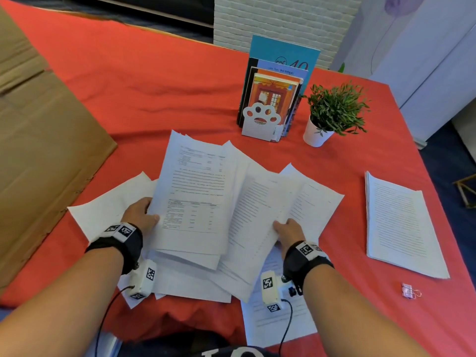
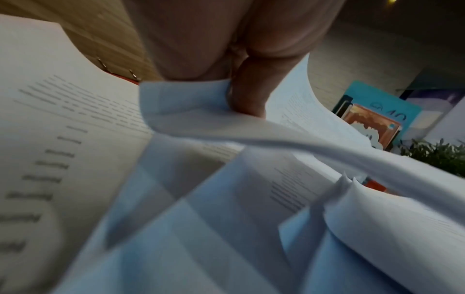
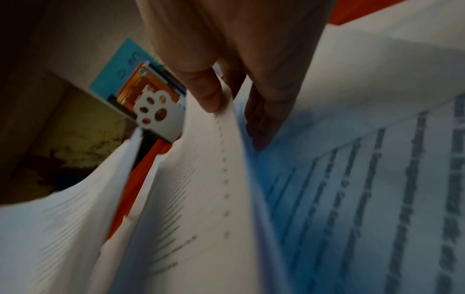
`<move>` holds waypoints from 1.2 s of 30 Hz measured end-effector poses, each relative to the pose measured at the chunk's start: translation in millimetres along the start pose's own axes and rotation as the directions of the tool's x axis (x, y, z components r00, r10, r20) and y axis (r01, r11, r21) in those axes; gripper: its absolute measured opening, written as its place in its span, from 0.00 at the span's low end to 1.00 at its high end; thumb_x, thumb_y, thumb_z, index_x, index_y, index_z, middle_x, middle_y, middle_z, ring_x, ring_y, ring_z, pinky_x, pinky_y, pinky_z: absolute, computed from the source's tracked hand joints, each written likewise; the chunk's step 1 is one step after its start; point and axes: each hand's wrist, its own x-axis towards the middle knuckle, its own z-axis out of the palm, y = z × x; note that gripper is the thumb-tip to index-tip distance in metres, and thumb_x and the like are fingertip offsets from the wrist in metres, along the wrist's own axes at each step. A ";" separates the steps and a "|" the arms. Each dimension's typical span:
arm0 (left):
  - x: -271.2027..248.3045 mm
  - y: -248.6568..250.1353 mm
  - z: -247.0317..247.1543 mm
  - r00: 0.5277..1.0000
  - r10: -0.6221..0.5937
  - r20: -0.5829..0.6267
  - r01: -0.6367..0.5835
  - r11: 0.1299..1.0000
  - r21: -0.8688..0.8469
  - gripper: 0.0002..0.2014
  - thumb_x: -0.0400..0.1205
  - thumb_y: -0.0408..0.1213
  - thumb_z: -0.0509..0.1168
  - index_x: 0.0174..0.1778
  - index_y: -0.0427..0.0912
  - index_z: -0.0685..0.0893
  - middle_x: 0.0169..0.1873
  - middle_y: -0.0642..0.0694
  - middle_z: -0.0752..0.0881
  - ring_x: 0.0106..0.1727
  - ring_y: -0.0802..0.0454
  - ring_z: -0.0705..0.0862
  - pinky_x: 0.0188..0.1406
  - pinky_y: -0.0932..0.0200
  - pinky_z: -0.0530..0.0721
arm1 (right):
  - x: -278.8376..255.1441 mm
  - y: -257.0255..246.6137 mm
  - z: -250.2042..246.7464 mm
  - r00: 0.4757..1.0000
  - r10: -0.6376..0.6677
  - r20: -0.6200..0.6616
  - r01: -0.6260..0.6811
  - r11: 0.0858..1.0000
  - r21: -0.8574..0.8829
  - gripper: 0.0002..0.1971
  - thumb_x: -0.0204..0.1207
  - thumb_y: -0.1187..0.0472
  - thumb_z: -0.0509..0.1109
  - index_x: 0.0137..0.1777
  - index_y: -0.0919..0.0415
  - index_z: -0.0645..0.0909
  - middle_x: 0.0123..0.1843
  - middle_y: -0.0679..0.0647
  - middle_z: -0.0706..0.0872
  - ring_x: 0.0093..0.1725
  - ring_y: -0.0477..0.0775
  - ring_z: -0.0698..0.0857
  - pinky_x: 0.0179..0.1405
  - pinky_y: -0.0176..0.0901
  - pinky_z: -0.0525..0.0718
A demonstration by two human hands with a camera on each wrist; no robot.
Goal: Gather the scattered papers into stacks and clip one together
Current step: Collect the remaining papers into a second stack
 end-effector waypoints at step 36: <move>-38.1 -39.1 -1.7 0.972 -0.189 -0.141 0.192 0.981 0.009 0.13 0.79 0.34 0.60 0.55 0.30 0.82 0.55 0.28 0.84 0.46 0.38 0.79 0.48 0.53 0.75 | -12.1 0.5 -89.9 0.928 -0.187 -0.323 0.072 0.939 -0.336 0.14 0.74 0.68 0.59 0.57 0.63 0.81 0.58 0.65 0.86 0.55 0.65 0.83 0.61 0.53 0.80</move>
